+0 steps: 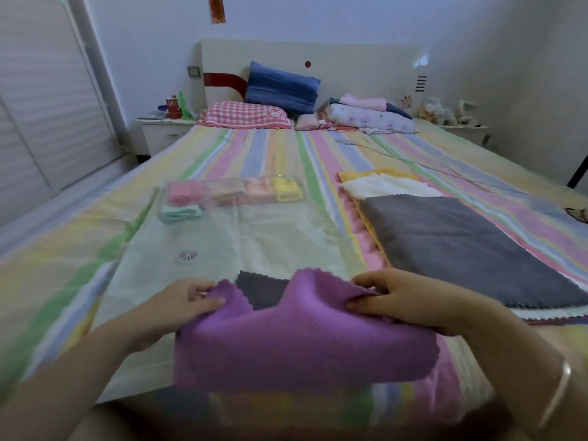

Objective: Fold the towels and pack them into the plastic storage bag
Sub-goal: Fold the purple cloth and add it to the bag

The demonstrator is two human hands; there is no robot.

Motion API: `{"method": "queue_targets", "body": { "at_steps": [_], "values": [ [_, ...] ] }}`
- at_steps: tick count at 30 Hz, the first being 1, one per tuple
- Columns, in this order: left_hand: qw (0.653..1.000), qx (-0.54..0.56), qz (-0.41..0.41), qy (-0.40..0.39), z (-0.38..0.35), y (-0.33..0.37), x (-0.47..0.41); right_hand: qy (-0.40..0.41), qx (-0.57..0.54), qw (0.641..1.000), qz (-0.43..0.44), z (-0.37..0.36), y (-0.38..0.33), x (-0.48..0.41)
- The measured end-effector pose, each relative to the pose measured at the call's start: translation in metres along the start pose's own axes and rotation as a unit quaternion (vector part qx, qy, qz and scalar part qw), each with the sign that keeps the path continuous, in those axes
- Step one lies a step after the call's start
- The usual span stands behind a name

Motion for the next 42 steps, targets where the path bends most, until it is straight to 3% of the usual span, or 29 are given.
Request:
{"method": "queue_targets", "body": {
  "at_steps": [2, 4, 7, 10, 15, 17, 20, 23, 25, 28, 34, 42],
  "values": [
    [0.994, -0.056, 0.022, -0.088, -0.022, -0.017, 0.008, -0.016, 0.016, 0.998, -0.055, -0.004, 0.020, -0.007],
    [0.992, -0.062, 0.039, -0.101, -0.030, -0.024, 0.009, -0.010, 0.046, 0.994, -0.099, -0.003, 0.043, -0.012],
    [0.995, -0.056, 0.052, -0.060, -0.028, -0.024, 0.003, 0.015, 0.081, 0.987, -0.140, 0.002, 0.071, -0.019],
    [0.999, 0.001, 0.054, -0.008, -0.019, -0.017, -0.009, 0.070, 0.125, 0.983, -0.115, 0.017, 0.079, -0.027],
    [0.990, 0.099, 0.049, 0.089, -0.007, -0.004, -0.036, 0.247, 0.102, 0.961, -0.071, 0.060, 0.082, -0.034],
    [0.990, 0.054, 0.051, 0.122, -0.006, -0.008, -0.049, 0.285, 0.186, 0.936, -0.087, 0.073, 0.087, -0.036],
    [0.981, -0.107, 0.084, 0.141, -0.007, -0.022, -0.067, 0.318, 0.276, 0.901, -0.102, 0.077, 0.096, -0.037],
    [0.975, -0.134, 0.105, 0.140, -0.008, -0.023, -0.075, 0.329, 0.244, 0.905, -0.111, 0.077, 0.103, -0.036],
    [0.985, -0.058, 0.117, 0.114, -0.012, -0.021, -0.079, 0.320, 0.208, 0.916, -0.125, 0.076, 0.107, -0.037],
    [0.984, 0.065, 0.160, 0.042, -0.022, -0.020, -0.081, 0.348, 0.218, 0.904, -0.118, 0.079, 0.105, -0.033],
    [0.985, 0.011, 0.170, -0.020, -0.026, -0.019, -0.081, 0.353, 0.207, 0.907, -0.097, 0.076, 0.096, -0.034],
    [0.985, 0.077, 0.117, 0.102, 0.023, -0.025, -0.064, 0.371, 0.141, 0.917, 0.028, 0.077, 0.051, -0.063]
  ]
}}
Point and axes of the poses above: each hand's wrist, its own x-axis away from the middle knuckle, its own z-axis out of the back of the hand, y = z × x, the point moved 7 cm from there along -x, towards the middle knuckle, and after that the axes turned 14 degrees about -x, right-handed, at the moved point
